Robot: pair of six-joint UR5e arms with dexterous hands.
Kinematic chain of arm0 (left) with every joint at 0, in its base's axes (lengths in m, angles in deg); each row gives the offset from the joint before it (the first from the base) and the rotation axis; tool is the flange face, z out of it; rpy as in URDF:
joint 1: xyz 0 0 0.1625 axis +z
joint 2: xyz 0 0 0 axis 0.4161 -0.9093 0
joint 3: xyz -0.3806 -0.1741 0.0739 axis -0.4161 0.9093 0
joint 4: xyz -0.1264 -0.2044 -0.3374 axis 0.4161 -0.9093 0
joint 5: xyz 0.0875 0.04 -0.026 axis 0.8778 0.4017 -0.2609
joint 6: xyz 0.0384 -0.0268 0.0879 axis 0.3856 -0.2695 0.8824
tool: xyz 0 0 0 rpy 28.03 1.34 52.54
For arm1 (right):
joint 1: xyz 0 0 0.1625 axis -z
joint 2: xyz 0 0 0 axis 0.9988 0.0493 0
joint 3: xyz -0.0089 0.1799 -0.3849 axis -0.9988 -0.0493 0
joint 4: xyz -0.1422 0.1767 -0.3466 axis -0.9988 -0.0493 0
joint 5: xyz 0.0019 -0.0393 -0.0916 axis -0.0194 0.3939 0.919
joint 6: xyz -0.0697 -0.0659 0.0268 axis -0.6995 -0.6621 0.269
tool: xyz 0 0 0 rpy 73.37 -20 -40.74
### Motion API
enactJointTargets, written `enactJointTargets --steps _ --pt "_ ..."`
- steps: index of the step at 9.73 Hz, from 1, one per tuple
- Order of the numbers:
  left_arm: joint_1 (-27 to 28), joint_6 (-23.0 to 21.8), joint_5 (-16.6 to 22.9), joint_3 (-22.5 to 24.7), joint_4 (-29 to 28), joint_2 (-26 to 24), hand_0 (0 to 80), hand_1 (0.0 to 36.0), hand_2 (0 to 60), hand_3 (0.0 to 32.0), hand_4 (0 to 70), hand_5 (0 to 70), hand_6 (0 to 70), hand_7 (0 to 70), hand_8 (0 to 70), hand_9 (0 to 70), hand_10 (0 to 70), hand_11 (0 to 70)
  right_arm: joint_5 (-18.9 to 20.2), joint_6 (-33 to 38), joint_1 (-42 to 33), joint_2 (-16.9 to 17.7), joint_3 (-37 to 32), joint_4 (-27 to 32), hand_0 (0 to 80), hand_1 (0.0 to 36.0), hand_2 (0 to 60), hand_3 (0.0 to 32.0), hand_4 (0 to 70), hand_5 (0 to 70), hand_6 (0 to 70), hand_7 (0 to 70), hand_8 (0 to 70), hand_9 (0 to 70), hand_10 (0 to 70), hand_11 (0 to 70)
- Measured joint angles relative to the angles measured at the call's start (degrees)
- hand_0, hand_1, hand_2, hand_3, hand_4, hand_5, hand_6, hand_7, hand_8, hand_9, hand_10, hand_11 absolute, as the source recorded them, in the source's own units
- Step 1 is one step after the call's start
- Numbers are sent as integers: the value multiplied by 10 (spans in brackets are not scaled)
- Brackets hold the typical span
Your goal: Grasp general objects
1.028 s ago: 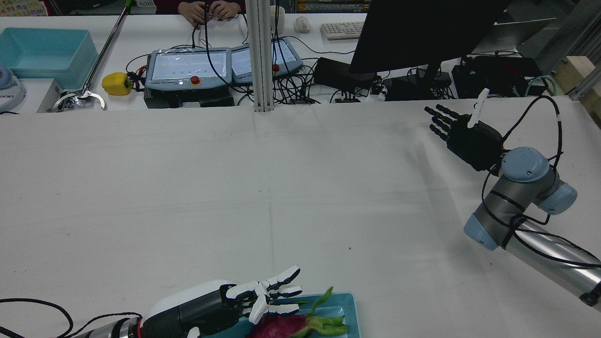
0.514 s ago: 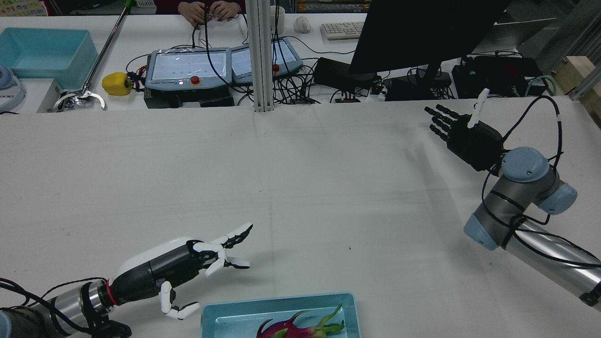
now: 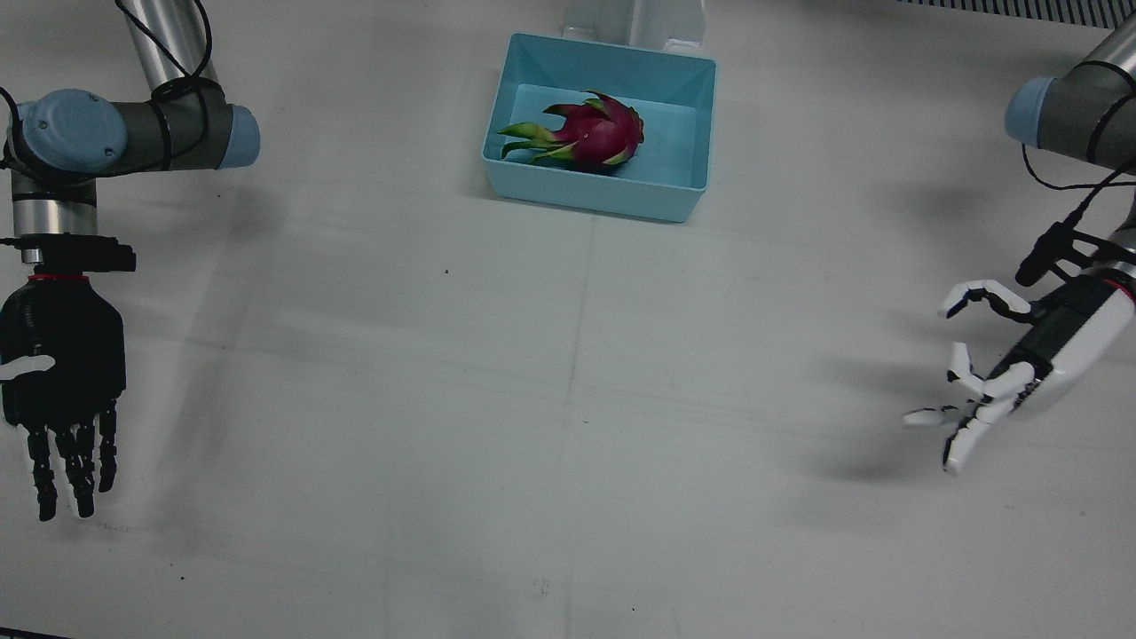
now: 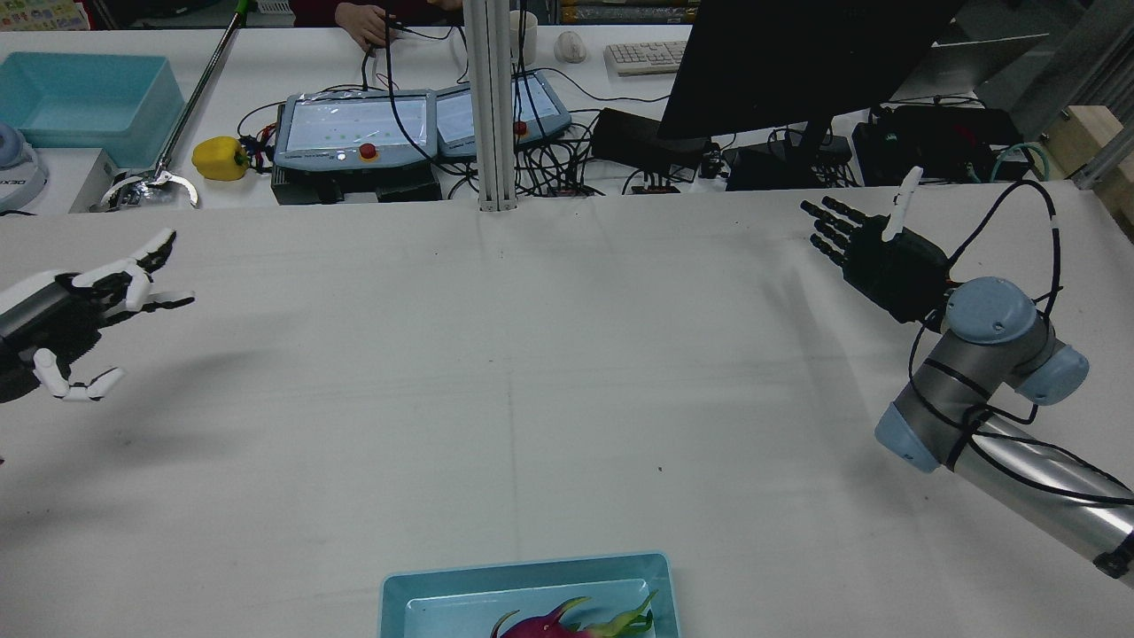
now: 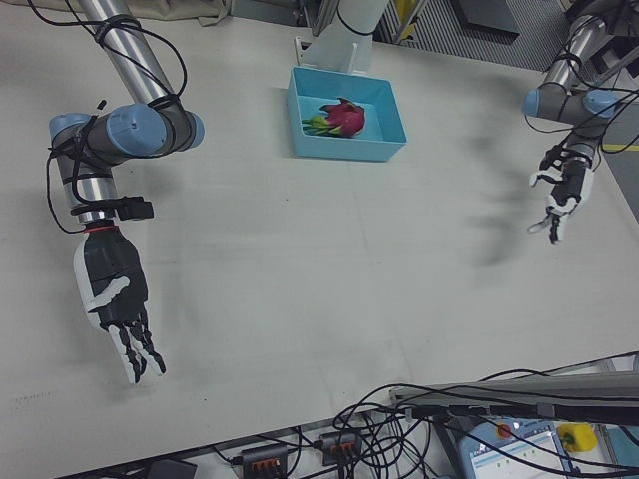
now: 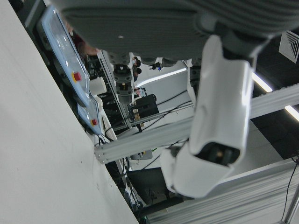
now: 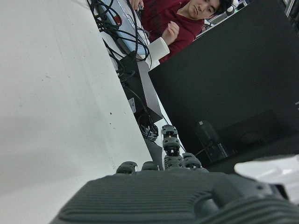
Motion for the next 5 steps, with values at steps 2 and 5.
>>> enactJointTargets --steps 2,5 --pt "-100 -3 25 -76 -49 17 800 360 600 100 15 0 0 0 0 0 25 86 0 0 0 0 0 0 0 0 0 0 0 0 0 0 0 0 0 0" --pt "-254 -12 74 -119 -75 39 800 360 600 178 0 0 0 0 0 0 18 78 0 0 0 0 -1 0 0 0 0 0 0 0 0 0 0 0 0 0"
